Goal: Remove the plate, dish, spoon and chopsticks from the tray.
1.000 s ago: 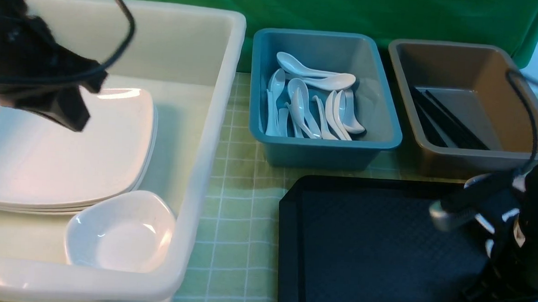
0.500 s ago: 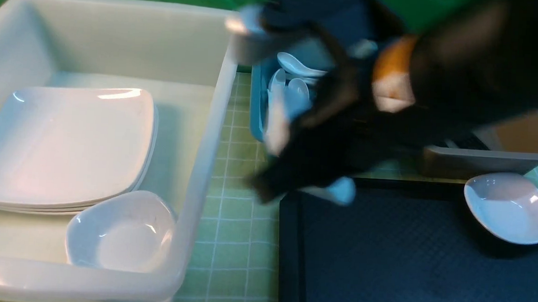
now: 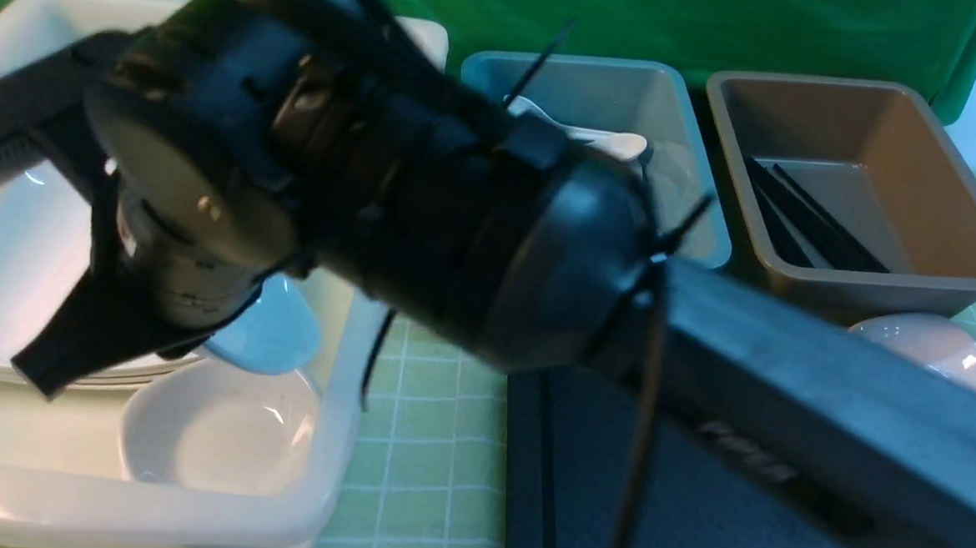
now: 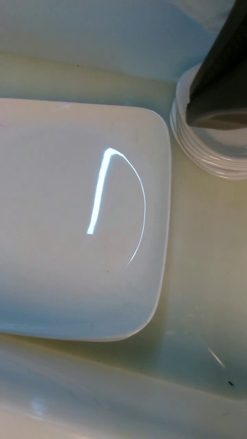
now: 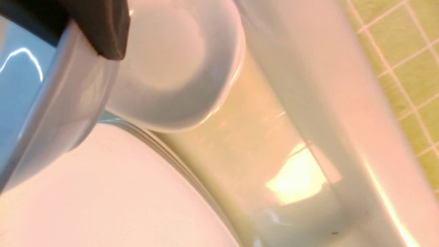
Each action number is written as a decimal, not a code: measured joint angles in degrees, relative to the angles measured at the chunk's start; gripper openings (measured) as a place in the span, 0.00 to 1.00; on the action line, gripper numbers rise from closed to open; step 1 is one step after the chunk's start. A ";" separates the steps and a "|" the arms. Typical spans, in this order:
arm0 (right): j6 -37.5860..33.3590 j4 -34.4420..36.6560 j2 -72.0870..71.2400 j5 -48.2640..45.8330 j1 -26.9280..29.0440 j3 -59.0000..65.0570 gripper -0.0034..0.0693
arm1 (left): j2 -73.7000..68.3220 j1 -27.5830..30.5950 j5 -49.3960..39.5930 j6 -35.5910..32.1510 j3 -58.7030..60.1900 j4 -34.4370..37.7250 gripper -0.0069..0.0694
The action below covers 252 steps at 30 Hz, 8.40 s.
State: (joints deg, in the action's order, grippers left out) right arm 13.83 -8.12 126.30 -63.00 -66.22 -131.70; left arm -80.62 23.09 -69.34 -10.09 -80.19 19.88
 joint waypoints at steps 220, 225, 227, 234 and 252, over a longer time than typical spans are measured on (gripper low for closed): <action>10.26 -14.65 -99.02 42.22 -1.11 97.10 0.05 | 0.00 0.00 1.54 -1.50 0.00 3.84 0.09; 10.40 -16.09 -98.03 53.79 -1.11 101.95 0.05 | 0.00 0.00 1.54 -1.50 0.00 3.79 0.09; 10.40 -16.09 -97.91 55.25 -1.11 102.11 0.05 | 0.00 0.00 1.54 -1.50 0.00 3.79 0.09; 2.68 -14.85 -97.91 54.99 -2.98 102.22 0.05 | 0.00 0.00 1.21 -1.50 0.00 3.79 0.09; -2.19 -13.03 -97.91 52.80 -10.78 102.22 0.08 | 0.00 0.00 0.12 -1.50 0.00 3.74 0.09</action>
State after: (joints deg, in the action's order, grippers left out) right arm 11.64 -21.15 28.38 -10.19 -77.00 -29.48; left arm -80.62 23.09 -69.22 -11.59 -80.19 23.62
